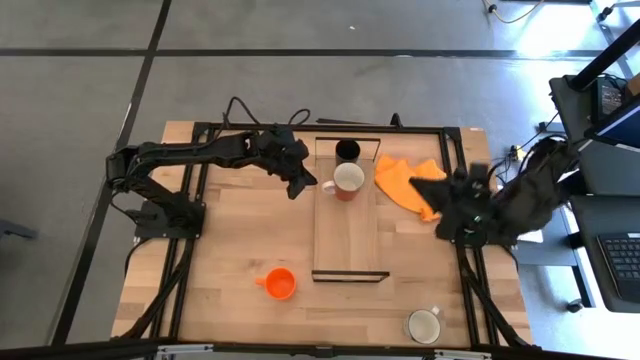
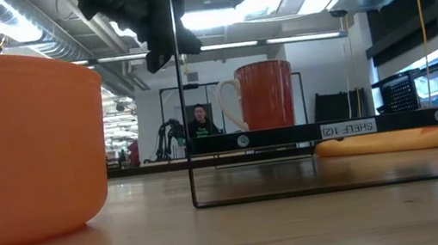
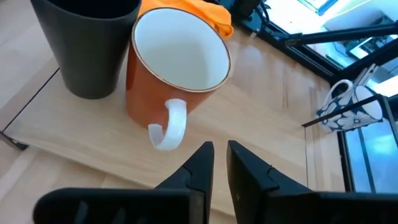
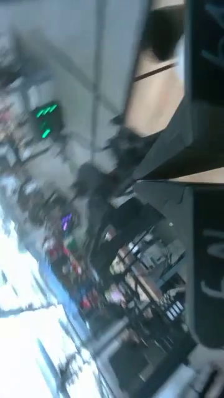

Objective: Stack small to large cups/mugs on shelf
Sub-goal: Put the blue pattern mug align with the red pattern cup on the shelf

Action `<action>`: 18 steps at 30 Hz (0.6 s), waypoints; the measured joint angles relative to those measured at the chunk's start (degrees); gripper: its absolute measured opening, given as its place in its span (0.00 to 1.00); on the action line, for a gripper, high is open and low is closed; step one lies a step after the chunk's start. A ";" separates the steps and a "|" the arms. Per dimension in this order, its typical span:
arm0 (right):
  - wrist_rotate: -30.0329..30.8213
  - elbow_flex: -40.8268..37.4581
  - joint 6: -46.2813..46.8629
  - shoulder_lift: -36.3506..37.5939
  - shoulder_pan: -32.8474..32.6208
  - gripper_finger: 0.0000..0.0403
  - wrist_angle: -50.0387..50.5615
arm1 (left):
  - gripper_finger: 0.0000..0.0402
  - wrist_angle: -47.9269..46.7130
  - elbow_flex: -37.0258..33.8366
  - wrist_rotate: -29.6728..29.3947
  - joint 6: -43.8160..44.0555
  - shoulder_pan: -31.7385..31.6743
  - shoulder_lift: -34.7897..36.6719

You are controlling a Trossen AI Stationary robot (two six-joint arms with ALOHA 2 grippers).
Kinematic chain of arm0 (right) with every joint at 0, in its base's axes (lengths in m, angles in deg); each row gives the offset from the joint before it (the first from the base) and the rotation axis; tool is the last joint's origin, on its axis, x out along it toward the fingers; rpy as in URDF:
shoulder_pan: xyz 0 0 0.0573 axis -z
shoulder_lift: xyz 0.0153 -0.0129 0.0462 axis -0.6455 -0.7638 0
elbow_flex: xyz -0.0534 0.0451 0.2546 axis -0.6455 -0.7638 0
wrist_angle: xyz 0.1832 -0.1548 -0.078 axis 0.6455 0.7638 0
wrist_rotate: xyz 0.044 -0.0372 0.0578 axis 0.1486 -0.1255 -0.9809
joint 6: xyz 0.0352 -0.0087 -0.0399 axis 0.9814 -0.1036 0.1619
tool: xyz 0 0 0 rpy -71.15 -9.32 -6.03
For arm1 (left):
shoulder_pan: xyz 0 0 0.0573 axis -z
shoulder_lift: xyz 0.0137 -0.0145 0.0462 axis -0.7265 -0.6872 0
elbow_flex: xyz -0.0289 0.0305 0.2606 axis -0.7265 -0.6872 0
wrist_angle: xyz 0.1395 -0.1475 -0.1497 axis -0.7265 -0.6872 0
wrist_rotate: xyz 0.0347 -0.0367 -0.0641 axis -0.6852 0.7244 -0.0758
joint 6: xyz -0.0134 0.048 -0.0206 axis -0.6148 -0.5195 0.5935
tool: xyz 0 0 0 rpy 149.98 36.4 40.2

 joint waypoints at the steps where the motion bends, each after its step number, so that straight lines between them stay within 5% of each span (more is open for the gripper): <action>1: -2.01 0.01 -6.40 1.05 0.80 0.04 -3.83 | 0.10 -0.01 0.00 0.04 0.79 0.06 0.00; 5: -15.80 0.24 -24.59 4.37 4.17 0.04 -13.43 | 0.10 -0.02 0.00 0.07 3.22 1.01 0.00; 12: -48.59 5.20 -41.87 5.33 8.77 0.04 -12.02 | 0.10 2.13 0.00 -1.62 7.95 4.53 -0.02; 18: -50.13 5.88 -47.78 7.93 8.93 0.04 -9.09 | 0.10 7.06 0.00 -6.33 10.28 7.41 -0.02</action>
